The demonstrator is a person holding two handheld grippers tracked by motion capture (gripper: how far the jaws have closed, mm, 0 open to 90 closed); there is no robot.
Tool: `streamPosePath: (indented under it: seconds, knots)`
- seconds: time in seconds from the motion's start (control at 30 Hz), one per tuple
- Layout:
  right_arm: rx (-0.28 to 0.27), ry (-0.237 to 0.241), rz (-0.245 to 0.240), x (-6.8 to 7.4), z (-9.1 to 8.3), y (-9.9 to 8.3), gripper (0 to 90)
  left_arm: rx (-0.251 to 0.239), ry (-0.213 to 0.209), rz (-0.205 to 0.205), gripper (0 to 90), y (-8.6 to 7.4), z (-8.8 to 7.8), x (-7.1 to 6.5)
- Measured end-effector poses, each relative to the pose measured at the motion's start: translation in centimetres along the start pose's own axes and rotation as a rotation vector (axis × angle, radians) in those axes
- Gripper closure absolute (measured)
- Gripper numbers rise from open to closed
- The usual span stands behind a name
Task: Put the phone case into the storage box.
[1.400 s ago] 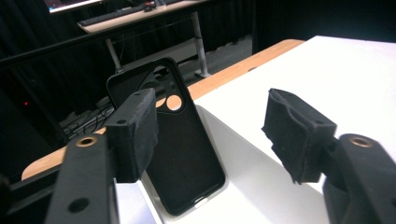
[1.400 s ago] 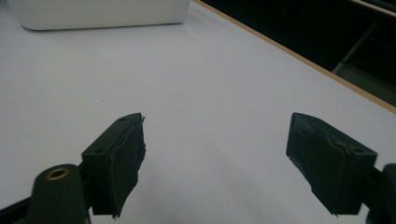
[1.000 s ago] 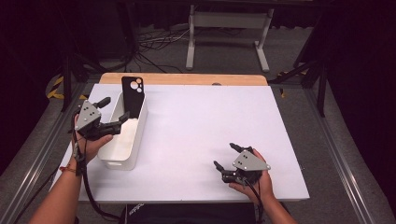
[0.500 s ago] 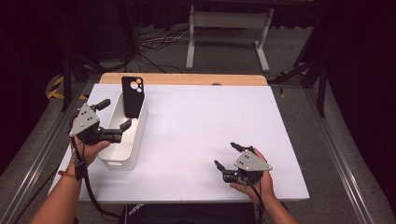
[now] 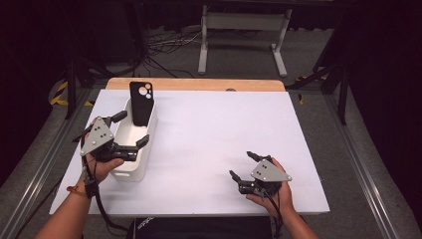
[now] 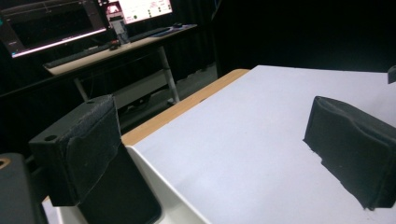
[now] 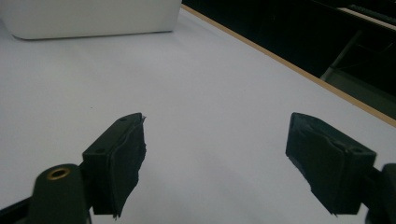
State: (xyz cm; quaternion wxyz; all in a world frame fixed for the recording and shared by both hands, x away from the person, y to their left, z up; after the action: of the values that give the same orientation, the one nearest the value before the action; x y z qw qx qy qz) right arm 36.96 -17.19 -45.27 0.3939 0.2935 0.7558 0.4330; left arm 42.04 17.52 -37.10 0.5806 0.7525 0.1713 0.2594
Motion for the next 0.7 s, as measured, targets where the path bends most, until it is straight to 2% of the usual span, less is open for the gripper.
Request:
streamPosePath:
  seconds: [0.2, 0.23, 0.33, 0.37, 0.4, 0.47, 0.57, 0.7]
  knots:
    - [-0.006, -0.004, 0.004, -0.2, -0.1, 0.1, 20.4, 0.004, -0.027, 0.018, 4.6, 0.1, 0.5, -1.2]
    - [-0.008, -0.006, 0.006, -0.2, -0.2, 0.1, 20.4, 0.014, -0.029, 0.034, 4.6, 0.1, 0.6, -1.7]
    - [-0.009, -0.011, 0.012, -0.3, -0.2, 0.2, 20.4, -0.004, -0.047, 0.017, 4.8, 0.2, 0.6, -2.3]
    - [-0.01, -0.011, 0.012, -0.3, -0.2, 0.2, 20.4, 0.0, -0.047, 0.034, 4.9, 0.2, 0.6, -2.5]
    - [-0.012, -0.011, 0.01, -0.3, -0.2, 0.2, 20.4, 0.0, -0.047, 0.034, 5.0, 0.2, 0.6, -2.5]
    - [-0.012, -0.011, 0.01, -0.3, -0.2, 0.2, 20.4, -0.024, -0.058, 0.008, 4.9, 0.1, 0.5, -3.3]
    - [-0.018, -0.013, 0.013, -0.3, -0.3, 0.3, 20.4, -0.007, -0.061, 0.044, 4.1, -0.1, 0.2, -4.3]
    - [-0.019, -0.014, 0.01, -0.3, -0.4, 0.3, 20.3, -0.015, -0.08, 0.048, 3.9, 0.0, 0.0, -5.2]
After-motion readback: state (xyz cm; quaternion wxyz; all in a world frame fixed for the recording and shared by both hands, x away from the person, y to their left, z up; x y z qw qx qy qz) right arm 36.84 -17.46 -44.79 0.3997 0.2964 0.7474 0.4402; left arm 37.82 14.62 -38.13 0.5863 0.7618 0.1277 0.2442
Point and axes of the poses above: each handheld gripper's, and its own axes: z roughly forward along the jaws, y roughly out of its top, x roughly to its left, the point moved 7 cm from there along z, roughly forward along the jaws, and after that the axes turned 10 degrees about -y, right-handed, at the moved point
